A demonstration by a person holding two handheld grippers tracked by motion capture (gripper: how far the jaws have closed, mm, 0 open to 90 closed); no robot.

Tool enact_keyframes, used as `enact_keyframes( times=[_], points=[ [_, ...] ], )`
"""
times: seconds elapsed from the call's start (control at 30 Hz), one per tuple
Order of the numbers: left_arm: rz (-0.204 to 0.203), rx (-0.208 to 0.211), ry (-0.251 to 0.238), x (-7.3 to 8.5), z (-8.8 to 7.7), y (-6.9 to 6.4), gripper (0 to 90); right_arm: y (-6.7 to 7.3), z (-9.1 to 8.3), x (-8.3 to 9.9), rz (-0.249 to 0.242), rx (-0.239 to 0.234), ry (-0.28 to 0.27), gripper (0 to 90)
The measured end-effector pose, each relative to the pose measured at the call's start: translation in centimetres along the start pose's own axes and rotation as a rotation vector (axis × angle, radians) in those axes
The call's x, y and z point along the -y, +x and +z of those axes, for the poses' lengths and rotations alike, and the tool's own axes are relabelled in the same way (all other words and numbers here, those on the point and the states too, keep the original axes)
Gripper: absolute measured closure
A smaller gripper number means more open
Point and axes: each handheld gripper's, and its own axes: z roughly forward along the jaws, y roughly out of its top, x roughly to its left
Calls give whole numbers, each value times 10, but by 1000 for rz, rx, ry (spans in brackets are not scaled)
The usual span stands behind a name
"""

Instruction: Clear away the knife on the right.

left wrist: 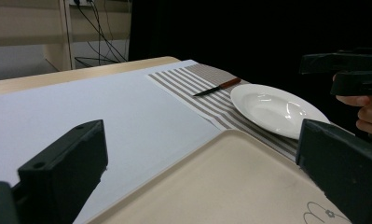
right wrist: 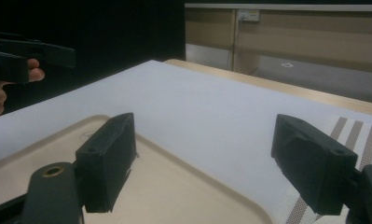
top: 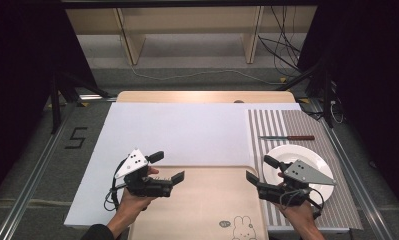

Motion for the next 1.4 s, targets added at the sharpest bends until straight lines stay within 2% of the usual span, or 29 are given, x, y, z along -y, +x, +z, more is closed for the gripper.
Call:
enact_keyframes(
  times=[0.47, 0.67, 0.9, 1.2, 1.4],
  points=[
    [2, 1, 0, 0, 0, 0, 21, -2, -1, -1, -1, 10, 0, 230],
    [2, -1, 0, 0, 0, 1, 21, -2, 1, -4, -33, 27, 6, 230],
    [0, -2, 0, 0, 0, 1, 21, -3, 7, -10, -65, 26, 27, 220],
    [-2, 2, 1, 0, 0, 1, 21, -17, 15, -13, -69, 49, 70, 210],
    [-7, 0, -1, 0, 0, 1, 21, -33, 22, -19, -70, 78, 96, 209]
  ],
)
